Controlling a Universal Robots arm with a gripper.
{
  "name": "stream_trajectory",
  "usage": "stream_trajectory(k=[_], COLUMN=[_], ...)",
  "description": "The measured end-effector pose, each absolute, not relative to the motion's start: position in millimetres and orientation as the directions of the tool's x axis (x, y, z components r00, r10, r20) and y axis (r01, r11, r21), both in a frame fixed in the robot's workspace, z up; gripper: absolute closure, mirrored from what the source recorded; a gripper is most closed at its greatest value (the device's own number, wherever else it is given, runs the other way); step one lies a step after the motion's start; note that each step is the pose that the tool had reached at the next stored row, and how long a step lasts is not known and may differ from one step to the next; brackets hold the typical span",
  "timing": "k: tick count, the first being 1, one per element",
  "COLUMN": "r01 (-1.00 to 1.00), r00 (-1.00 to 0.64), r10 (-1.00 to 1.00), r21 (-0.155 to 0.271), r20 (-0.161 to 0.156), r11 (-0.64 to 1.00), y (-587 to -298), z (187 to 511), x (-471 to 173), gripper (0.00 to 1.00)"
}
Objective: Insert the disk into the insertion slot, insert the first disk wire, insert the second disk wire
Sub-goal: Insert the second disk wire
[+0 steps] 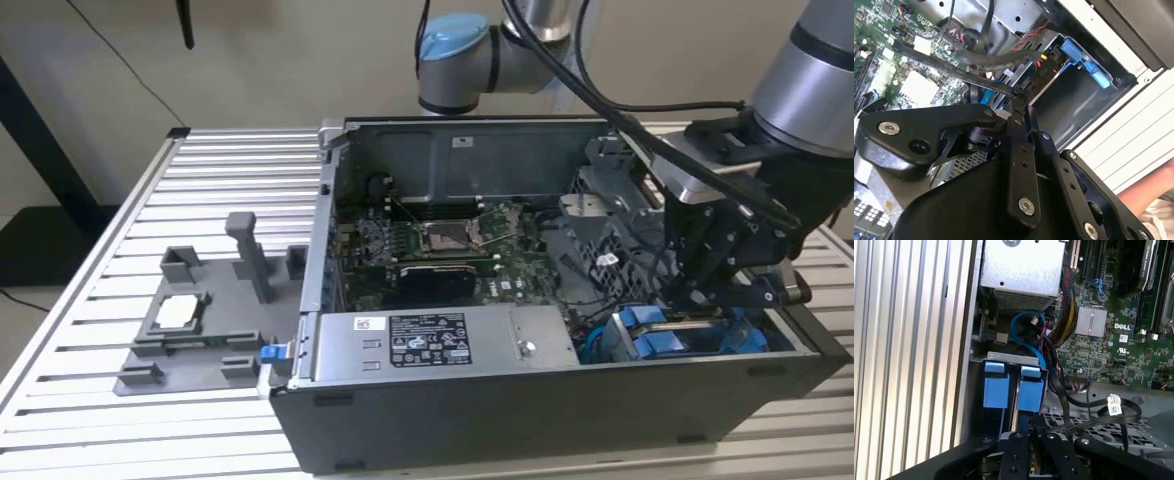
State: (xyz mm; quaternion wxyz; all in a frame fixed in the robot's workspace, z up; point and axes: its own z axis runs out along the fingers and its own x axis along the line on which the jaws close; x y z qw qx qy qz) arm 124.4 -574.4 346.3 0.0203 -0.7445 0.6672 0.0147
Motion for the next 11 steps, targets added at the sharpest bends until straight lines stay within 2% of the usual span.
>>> stream_trajectory(k=[5, 11], r01=[-0.994, -0.997], r00=[0.107, 0.070], r10=[-0.993, -0.996], r21=[0.012, 0.015], r20=[-0.052, -0.052], r11=[-0.108, -0.071], y=[-574.4, -574.3], z=[345.9, 344.7], x=[130.4, 131.2], gripper=[0.84, 0.84])
